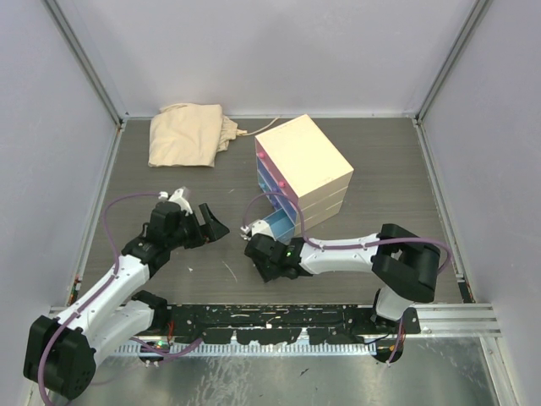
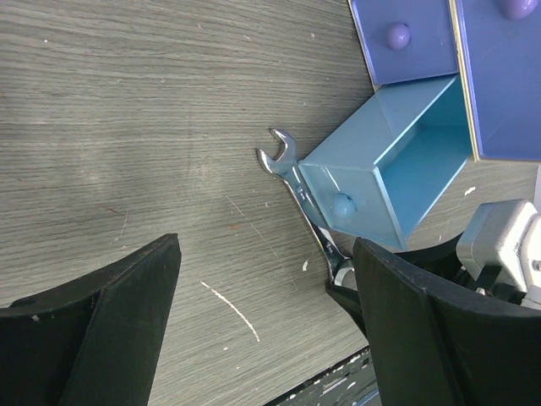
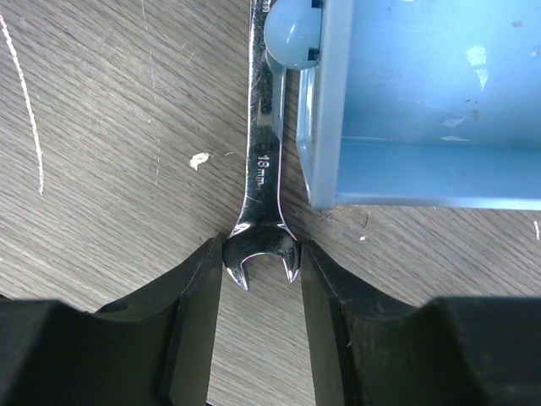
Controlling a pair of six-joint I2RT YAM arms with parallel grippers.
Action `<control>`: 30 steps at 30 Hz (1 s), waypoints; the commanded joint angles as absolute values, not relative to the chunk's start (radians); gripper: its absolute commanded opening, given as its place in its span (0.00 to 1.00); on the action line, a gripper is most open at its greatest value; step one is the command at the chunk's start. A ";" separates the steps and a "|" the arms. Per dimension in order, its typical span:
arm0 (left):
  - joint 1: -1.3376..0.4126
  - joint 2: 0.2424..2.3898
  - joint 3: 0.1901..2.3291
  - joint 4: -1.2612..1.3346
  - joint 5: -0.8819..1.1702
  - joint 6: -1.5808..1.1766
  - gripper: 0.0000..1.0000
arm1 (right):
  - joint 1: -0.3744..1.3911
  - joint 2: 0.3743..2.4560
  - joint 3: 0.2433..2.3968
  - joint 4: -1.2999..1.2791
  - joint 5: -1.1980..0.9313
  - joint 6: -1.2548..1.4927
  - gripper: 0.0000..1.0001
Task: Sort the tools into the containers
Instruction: Move the wrench to the center of the board.
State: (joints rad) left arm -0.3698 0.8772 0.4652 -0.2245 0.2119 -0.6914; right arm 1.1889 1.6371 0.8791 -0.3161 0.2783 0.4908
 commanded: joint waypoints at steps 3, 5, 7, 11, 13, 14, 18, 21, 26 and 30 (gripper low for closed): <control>-0.362 0.850 0.444 -0.214 0.157 -0.752 0.84 | 1.232 1.665 0.918 -0.350 0.289 0.499 0.40; -0.362 0.853 0.436 -0.224 0.134 -0.774 0.84 | 1.252 1.680 0.944 -0.350 0.288 0.506 0.40; -0.362 0.857 0.432 -0.243 0.116 -0.797 0.84 | 1.267 1.696 0.966 -0.345 0.283 0.511 0.40; -0.364 0.867 0.420 -0.269 0.097 -0.846 0.81 | 1.274 1.714 0.985 -0.304 0.233 0.530 0.40; -0.365 0.873 0.423 -0.300 0.079 -0.865 0.80 | 1.273 1.720 0.990 -0.282 0.208 0.540 0.39; -0.367 0.875 0.425 -0.321 0.065 -0.876 0.80 | 1.274 1.725 0.992 -0.272 0.185 0.546 0.39; -0.383 0.889 0.428 -0.363 0.008 -0.923 0.79 | 1.273 1.742 1.000 -0.243 0.150 0.563 0.39; -0.408 0.918 0.429 -0.360 -0.025 -0.954 0.79 | 1.272 1.744 0.993 -0.229 0.136 0.573 0.39; -0.458 0.989 0.434 -0.309 -0.039 -0.986 0.79 | 1.251 1.723 0.942 -0.174 0.088 0.594 0.39; -0.502 1.041 0.435 -0.280 -0.059 -1.013 0.78 | 1.218 1.701 0.892 -0.113 0.024 0.617 0.39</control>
